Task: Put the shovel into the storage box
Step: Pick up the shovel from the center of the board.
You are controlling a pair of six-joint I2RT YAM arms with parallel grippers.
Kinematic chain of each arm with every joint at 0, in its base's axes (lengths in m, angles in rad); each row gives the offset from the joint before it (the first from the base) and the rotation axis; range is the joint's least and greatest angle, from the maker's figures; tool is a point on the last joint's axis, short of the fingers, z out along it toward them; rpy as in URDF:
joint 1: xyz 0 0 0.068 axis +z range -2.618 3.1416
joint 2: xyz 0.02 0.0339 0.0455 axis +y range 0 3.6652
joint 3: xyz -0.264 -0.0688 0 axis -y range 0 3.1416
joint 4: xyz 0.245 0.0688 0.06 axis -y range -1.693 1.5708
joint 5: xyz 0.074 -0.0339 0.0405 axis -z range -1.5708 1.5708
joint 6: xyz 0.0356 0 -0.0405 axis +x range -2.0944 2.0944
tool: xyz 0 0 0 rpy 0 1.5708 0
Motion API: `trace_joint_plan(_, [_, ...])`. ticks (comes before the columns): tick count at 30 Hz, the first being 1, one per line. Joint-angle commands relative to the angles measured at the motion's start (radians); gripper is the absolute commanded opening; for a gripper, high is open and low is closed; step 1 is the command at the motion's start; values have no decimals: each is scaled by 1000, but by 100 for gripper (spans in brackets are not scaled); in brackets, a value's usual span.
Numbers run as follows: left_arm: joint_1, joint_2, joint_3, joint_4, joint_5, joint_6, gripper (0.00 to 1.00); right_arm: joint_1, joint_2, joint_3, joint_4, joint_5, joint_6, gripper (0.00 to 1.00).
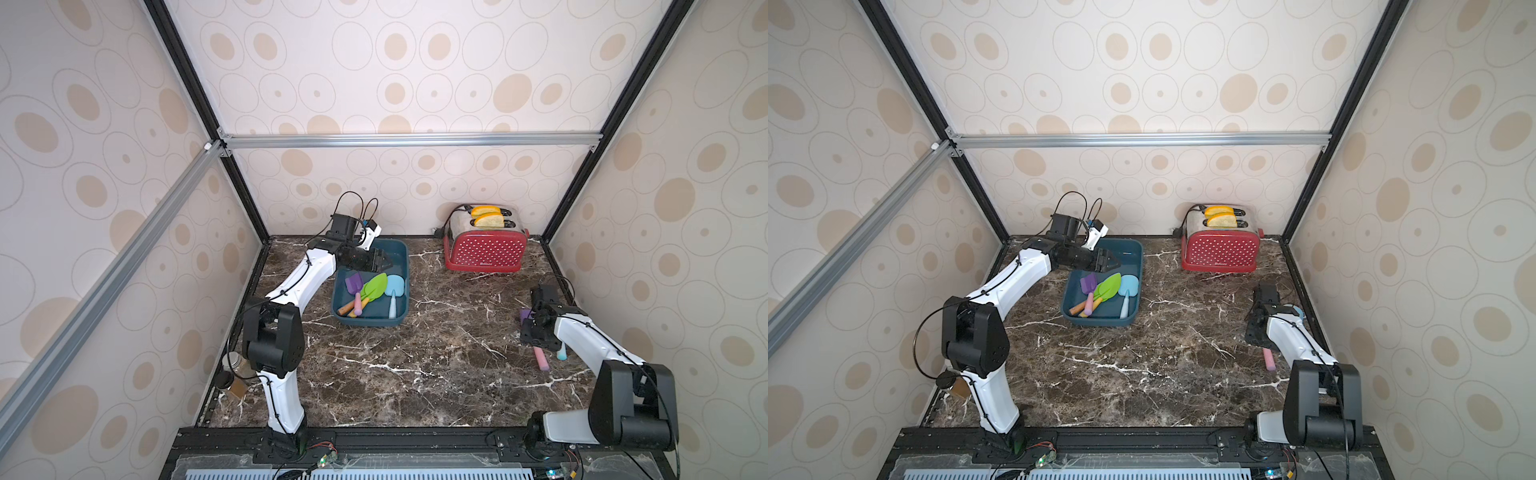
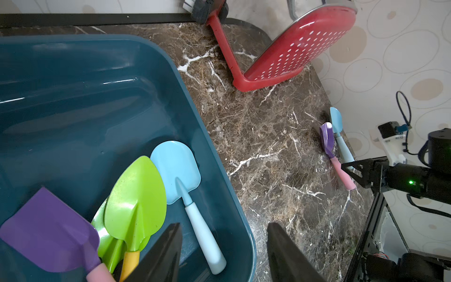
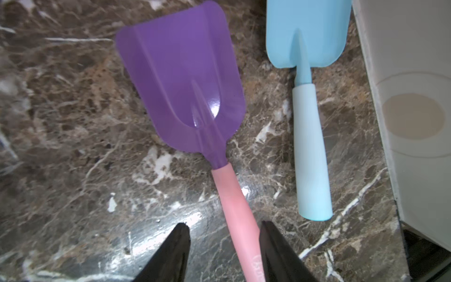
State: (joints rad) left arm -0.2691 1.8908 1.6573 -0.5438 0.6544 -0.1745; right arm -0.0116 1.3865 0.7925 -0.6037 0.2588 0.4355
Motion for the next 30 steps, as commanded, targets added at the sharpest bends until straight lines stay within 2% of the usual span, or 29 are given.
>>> trace_joint_plan(1, [4,-29,-12,49,29,-19,59,-26,33,-11,30,-46,-8,52])
trace_joint_plan(14, [5,-38,-45,64,49,-12,59,-74,152,19,39,-129,-13,49])
trace_joint_plan(18, [5,-48,-56,65,47,-11,59,-75,172,26,38,-158,-22,45])
trace_joint_plan(21, [3,-53,-59,67,47,-13,60,-76,193,30,48,-204,-25,36])
trace_joint_plan(27, [3,-68,-69,78,43,-21,60,-75,204,18,64,-269,-34,3])
trace_joint_plan(28, [4,-68,-71,82,45,-25,60,-76,206,16,65,-283,-35,0])
trace_joint_plan(30, [3,-65,-74,89,49,-36,61,-74,204,13,67,-316,-39,0])
